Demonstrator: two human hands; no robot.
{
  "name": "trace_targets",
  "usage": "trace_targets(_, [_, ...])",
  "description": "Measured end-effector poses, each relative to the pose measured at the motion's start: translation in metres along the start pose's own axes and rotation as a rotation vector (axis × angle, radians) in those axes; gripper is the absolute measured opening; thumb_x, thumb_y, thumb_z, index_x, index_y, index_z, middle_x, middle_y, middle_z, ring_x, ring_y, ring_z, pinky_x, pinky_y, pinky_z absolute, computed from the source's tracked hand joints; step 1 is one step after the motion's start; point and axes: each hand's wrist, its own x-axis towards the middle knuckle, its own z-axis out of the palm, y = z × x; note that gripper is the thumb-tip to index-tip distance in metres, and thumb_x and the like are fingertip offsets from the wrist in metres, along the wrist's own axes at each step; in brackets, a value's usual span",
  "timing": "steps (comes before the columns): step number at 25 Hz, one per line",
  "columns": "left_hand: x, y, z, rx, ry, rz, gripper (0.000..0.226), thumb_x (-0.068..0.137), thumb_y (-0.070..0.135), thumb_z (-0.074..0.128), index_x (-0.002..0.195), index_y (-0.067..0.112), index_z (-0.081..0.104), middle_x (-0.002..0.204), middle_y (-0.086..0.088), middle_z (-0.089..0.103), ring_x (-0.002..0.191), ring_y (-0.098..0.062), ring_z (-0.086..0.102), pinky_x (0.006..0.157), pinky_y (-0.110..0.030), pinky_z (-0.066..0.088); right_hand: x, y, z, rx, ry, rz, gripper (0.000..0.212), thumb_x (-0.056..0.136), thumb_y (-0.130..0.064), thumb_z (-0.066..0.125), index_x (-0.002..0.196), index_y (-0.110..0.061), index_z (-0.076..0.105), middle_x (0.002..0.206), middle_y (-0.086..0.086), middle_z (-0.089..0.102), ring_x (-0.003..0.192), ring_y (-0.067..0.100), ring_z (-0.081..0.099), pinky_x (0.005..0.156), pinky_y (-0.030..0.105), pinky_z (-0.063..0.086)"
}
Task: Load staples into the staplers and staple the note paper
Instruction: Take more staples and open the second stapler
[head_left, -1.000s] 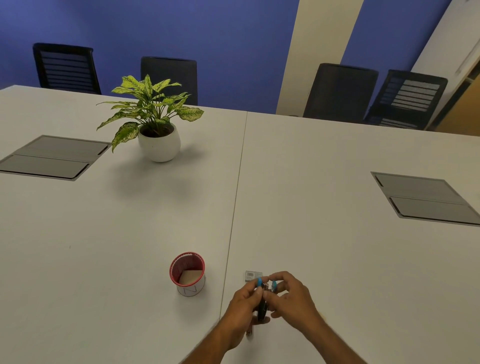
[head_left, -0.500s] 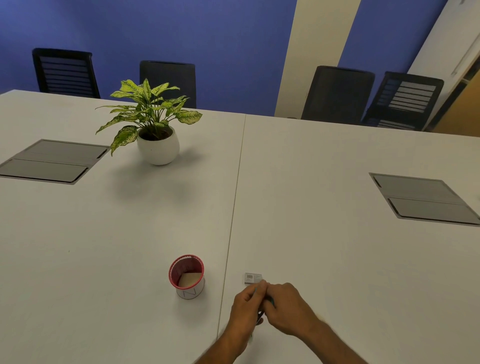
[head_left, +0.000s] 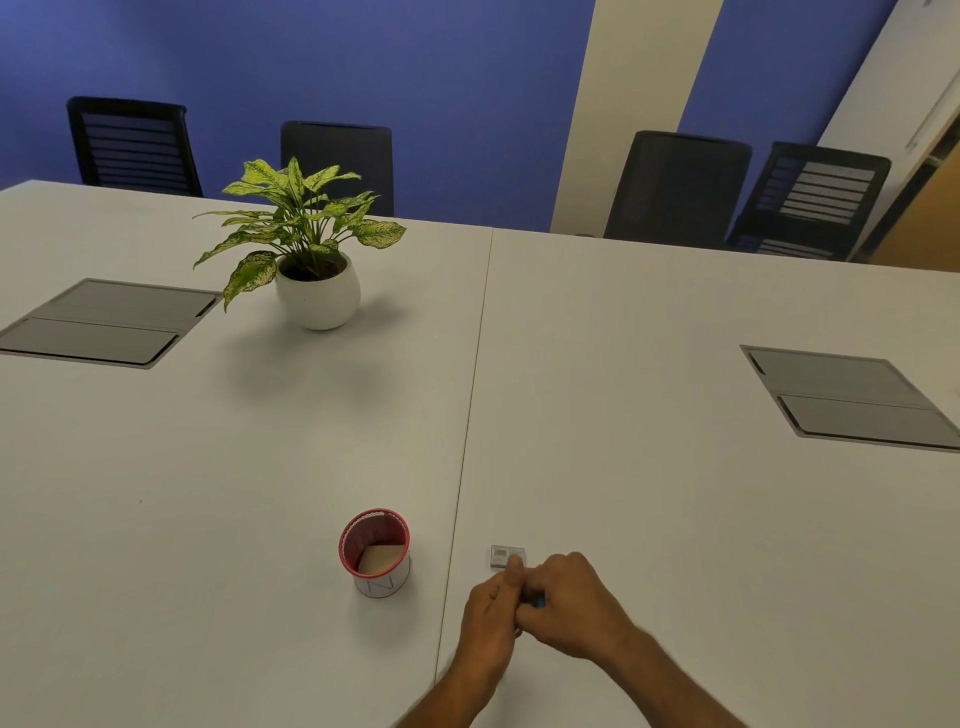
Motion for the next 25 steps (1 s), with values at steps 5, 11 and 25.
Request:
trace_targets(5, [0.0,0.004,0.0,-0.058,-0.003,0.014,0.059,0.101,0.045,0.031,0.104,0.006,0.075,0.098,-0.011,0.077,0.092,-0.017,0.074,0.076,-0.022,0.06,0.0,-0.003,0.006,0.029,0.116,-0.011,0.026,0.075,-0.031,0.056,0.079,-0.017,0.078,0.07,0.0,0.076,0.065,0.013,0.068,0.068,0.024,0.057])
trace_targets(11, [-0.003,0.017,-0.001,-0.108,-0.013,0.02,0.059,0.104,0.042,0.028,0.109,0.003,0.072,0.106,-0.017,0.075,0.102,-0.026,0.072,0.098,-0.04,0.056,-0.002,-0.009,0.012,0.107,0.245,-0.04,0.021,0.078,-0.031,0.06,0.08,-0.02,0.078,0.069,-0.007,0.075,0.058,0.005,0.06,0.063,0.011,0.051])
trace_targets(25, [0.004,0.021,0.0,-0.189,0.008,0.007,0.065,0.088,0.059,0.036,0.103,0.008,0.074,0.101,-0.014,0.076,0.097,-0.023,0.073,0.093,-0.037,0.058,-0.001,-0.015,0.009,0.129,0.384,-0.107,0.014,0.076,-0.026,0.062,0.077,-0.022,0.075,0.064,-0.009,0.07,0.054,0.005,0.058,0.058,0.018,0.054])
